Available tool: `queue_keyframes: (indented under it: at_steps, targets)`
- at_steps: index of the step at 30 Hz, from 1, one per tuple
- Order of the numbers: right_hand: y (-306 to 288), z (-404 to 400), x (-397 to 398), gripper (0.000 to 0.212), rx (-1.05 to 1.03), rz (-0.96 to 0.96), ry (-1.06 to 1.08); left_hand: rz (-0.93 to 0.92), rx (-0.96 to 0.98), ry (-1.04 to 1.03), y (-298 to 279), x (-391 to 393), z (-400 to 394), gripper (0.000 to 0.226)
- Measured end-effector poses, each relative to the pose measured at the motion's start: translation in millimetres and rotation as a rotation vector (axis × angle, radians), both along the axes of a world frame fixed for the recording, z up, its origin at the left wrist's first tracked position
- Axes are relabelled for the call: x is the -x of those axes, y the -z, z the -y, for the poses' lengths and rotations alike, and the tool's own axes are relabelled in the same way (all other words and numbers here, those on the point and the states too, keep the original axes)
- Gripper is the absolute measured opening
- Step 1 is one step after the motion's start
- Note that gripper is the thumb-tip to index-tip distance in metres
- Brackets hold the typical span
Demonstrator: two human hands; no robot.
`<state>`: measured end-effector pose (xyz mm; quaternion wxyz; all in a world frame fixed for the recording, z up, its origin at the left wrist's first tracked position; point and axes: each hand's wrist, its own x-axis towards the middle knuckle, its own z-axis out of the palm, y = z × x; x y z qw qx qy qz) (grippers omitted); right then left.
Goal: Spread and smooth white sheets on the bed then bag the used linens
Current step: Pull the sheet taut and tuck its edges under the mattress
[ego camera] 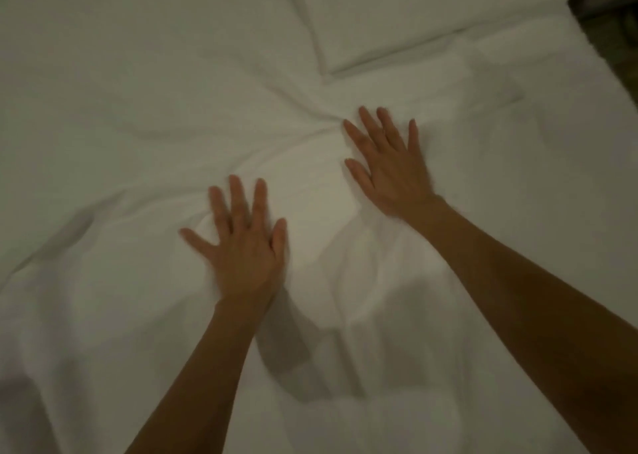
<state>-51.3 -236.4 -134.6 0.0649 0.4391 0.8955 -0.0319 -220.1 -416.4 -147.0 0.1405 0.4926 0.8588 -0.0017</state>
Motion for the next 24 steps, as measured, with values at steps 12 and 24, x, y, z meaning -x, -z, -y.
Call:
queue_keyframes:
  at_steps: [12,24]
  targets:
    - [-2,-94,-110,0.059,0.058,-0.026,0.182,0.118,-0.216,0.105,7,-134,-126,0.061]
    - [-3,-198,-170,0.049,-0.066,-0.062,0.223,0.033,-0.322,0.091,29,-135,-119,0.059]
